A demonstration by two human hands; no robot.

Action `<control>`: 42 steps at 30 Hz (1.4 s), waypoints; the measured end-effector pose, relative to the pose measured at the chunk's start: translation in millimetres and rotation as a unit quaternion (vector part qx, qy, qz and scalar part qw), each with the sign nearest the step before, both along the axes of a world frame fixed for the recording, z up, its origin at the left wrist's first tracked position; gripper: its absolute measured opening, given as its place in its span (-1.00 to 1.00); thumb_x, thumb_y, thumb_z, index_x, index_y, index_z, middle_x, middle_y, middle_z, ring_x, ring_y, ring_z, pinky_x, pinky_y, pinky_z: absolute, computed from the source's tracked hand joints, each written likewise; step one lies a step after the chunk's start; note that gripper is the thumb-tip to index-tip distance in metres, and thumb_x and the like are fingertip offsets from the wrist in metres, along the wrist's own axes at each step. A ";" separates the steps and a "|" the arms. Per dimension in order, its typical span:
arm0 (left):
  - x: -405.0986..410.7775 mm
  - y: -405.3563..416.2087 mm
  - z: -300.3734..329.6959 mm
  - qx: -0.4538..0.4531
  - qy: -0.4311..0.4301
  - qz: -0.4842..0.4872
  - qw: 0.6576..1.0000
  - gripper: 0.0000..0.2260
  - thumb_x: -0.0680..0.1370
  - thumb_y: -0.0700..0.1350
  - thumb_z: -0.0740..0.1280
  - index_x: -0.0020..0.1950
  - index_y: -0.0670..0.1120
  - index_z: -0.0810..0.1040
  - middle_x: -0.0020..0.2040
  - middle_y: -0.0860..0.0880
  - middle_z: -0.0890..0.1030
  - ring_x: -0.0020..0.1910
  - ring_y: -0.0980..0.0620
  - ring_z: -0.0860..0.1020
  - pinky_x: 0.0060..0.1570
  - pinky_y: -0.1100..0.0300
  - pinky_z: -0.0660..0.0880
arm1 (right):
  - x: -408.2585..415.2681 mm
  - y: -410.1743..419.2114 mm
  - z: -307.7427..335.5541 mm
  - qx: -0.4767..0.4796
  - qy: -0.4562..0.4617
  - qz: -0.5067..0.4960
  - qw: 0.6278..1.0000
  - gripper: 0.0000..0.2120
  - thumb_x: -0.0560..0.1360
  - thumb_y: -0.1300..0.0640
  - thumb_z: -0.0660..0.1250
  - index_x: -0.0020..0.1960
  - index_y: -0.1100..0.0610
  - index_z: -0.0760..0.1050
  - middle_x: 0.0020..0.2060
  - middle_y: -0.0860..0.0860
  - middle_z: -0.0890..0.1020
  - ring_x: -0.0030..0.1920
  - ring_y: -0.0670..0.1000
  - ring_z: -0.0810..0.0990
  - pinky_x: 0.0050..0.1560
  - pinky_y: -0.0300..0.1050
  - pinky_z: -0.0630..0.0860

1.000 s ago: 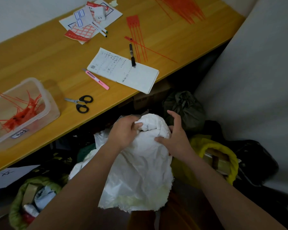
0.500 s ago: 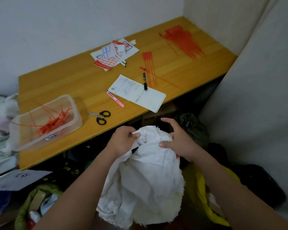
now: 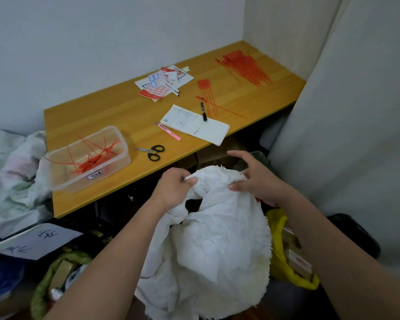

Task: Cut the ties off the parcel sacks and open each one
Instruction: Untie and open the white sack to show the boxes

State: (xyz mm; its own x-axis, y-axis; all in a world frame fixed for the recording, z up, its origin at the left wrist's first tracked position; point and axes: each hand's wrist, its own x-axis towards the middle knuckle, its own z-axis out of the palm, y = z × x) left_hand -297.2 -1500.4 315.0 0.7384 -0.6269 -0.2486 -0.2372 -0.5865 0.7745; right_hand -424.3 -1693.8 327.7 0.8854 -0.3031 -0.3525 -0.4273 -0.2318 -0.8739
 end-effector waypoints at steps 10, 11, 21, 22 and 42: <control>-30.6 17.5 -6.7 -0.040 0.054 0.033 0.997 -0.61 0.57 -0.09 0.33 -0.37 -0.14 0.24 -0.49 0.04 0.15 -0.56 0.13 0.13 -0.52 0.36 0.16 | -10.9 0.4 6.1 -0.008 0.032 0.045 0.998 -0.23 0.37 0.23 0.53 0.37 -0.32 0.29 -0.08 0.08 0.60 -0.06 0.05 0.63 -0.06 0.03 0.66; -34.2 17.1 -13.7 -0.035 0.057 0.040 0.997 -0.60 0.57 -0.10 0.33 -0.38 -0.13 0.24 -0.49 0.04 0.16 -0.56 0.13 0.14 -0.51 0.36 0.16 | -12.6 0.3 -2.5 -0.006 0.030 0.041 0.999 -0.23 0.36 0.23 0.54 0.37 -0.32 0.29 -0.09 0.08 0.61 -0.05 0.06 0.63 -0.06 0.05 0.65; -71.8 7.9 -81.3 -0.006 0.131 0.209 0.969 -0.72 0.57 -0.06 0.31 -0.30 -0.15 0.45 -0.35 -0.11 0.37 -0.37 -0.06 0.30 -0.31 0.08 0.25 | -55.5 12.6 -100.2 -0.190 -0.038 -0.087 0.977 -0.37 0.42 -0.01 0.49 0.42 -0.01 0.33 0.26 0.00 0.48 0.26 0.01 0.41 0.24 -0.17 0.35; -70.4 4.1 -82.4 -0.008 0.136 0.227 0.964 -0.73 0.57 -0.06 0.31 -0.28 -0.14 0.46 -0.34 -0.11 0.38 -0.36 -0.06 0.31 -0.31 0.07 0.26 | -60.5 15.8 -103.5 -0.249 -0.051 -0.081 0.964 -0.33 0.40 -0.09 0.48 0.43 -0.01 0.33 0.31 -0.01 0.43 0.31 0.03 0.35 0.30 -0.08 0.28; -74.3 -12.4 -65.5 -0.031 0.302 0.325 0.896 -0.79 0.56 -0.06 0.35 -0.07 -0.21 0.55 -0.14 -0.23 0.52 -0.17 -0.14 0.49 -0.15 -0.05 0.48 | -39.2 -8.2 -118.0 -0.022 -0.066 -0.068 0.995 -0.60 0.48 0.37 0.35 0.28 0.12 0.54 0.15 -0.05 0.59 0.19 -0.06 0.54 0.19 -0.35 0.41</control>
State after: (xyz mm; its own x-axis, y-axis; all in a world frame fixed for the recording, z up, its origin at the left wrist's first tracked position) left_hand -371.5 -1512.8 249.5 0.6951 -0.1403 -0.7051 0.6114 -0.4006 0.6825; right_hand -463.6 -1702.1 209.7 0.8730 -0.4352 -0.2202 -0.3402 -0.2196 -0.9144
